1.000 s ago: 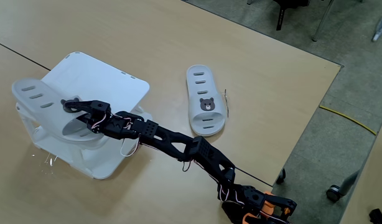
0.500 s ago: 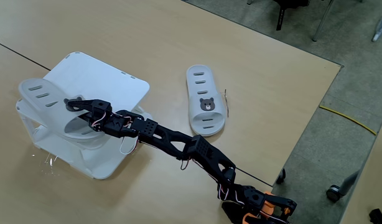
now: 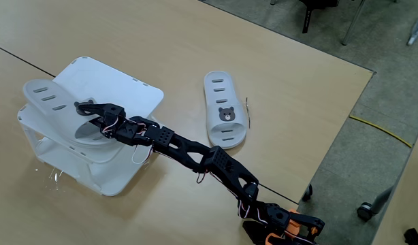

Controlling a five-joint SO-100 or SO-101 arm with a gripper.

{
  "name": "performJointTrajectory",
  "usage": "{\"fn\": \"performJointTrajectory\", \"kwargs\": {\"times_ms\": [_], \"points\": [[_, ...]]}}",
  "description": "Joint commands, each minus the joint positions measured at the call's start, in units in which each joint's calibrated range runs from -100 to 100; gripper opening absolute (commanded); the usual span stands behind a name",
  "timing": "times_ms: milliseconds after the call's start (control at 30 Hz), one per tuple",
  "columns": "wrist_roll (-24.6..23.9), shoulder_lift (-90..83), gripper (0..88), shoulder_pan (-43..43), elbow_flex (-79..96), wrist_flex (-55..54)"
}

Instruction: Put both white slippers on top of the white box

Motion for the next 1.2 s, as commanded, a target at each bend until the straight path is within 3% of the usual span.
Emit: {"fn": "performJointTrajectory", "kwargs": {"times_ms": [0,167,333,567,700,833,1167], "points": [[0.4,-1.9,1.3,1.3,-5.0,-0.2],[0.4,-2.0,2.7,0.9,-5.0,-0.3],[0.4,-2.5,16.0,0.7,-5.5,-0.3],[0.4,-4.7,16.9,0.2,-4.4,0.1],[0.4,-9.1,17.4,-0.4,0.9,0.1],[0.4,-15.0,24.0,-0.6,9.4,0.1],[0.4,-34.2,24.2,-0.6,31.3,0.1]]}}
